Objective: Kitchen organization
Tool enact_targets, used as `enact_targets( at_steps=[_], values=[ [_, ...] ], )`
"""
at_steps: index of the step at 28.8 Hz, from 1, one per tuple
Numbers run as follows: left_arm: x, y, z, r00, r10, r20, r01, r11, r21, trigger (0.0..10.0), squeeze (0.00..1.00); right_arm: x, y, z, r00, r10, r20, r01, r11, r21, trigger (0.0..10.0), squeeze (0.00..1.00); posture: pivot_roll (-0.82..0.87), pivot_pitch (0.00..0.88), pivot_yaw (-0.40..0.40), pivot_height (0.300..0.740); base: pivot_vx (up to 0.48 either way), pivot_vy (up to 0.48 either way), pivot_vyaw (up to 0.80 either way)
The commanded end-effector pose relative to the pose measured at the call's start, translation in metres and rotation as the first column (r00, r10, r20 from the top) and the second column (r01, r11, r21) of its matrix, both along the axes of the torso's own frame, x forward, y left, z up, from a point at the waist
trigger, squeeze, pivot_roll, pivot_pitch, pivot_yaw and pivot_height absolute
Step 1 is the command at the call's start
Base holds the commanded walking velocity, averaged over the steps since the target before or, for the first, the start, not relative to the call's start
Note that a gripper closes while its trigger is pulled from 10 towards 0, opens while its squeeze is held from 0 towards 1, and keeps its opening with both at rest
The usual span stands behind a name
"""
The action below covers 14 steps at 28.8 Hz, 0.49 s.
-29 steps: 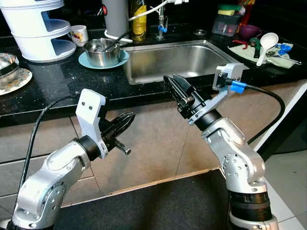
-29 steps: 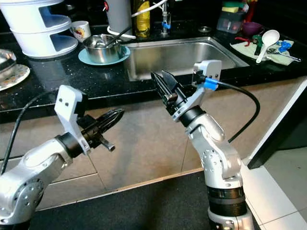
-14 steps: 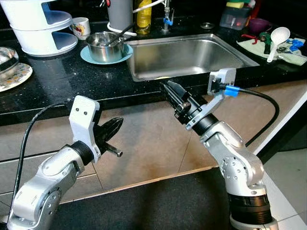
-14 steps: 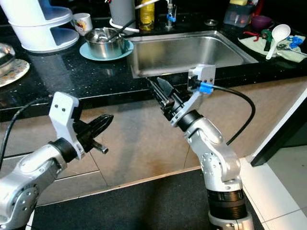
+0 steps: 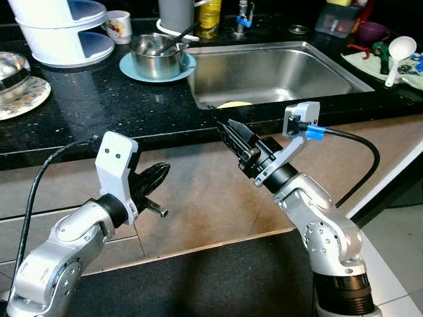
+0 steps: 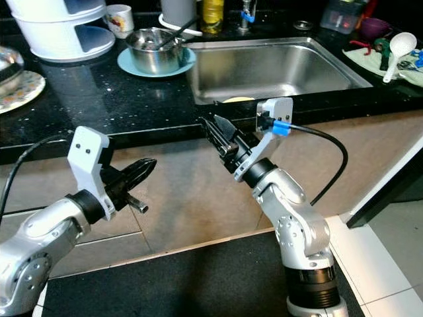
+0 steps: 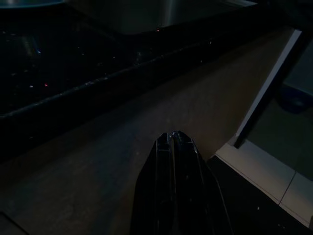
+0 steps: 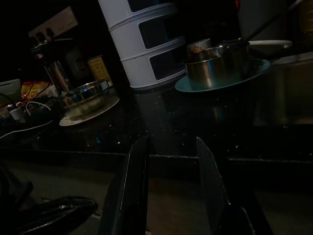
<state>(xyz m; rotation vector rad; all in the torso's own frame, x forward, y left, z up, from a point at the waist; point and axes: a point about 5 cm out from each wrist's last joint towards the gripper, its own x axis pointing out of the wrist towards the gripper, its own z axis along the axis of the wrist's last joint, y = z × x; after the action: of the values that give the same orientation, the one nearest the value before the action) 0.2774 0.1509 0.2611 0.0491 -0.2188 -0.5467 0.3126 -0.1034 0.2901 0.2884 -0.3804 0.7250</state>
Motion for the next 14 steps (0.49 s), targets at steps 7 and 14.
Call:
enact_targets(
  at_steps=[7, 14],
  values=[
    [-0.009, -0.013, -0.013, 0.994, -0.103, -0.046, 0.101, 0.994, -0.031, 10.0, 0.0, -0.017, 0.002, -0.018, 0.975, 0.205, -0.085, -0.203, 0.979, 0.029, 10.0, 0.0, 0.06, 0.242, -0.001, 0.74, 0.0, 0.0, 0.0],
    [-0.043, -0.007, -0.087, 0.869, -0.22, -0.442, 0.357, 0.899, 0.254, 10.0, 0.0, -0.05, 0.007, -0.085, 0.867, 0.378, -0.324, -0.462, 0.855, -0.237, 10.0, 0.0, 0.05, 0.234, 0.001, 0.74, 0.0, 0.0, 0.0]
  ],
)
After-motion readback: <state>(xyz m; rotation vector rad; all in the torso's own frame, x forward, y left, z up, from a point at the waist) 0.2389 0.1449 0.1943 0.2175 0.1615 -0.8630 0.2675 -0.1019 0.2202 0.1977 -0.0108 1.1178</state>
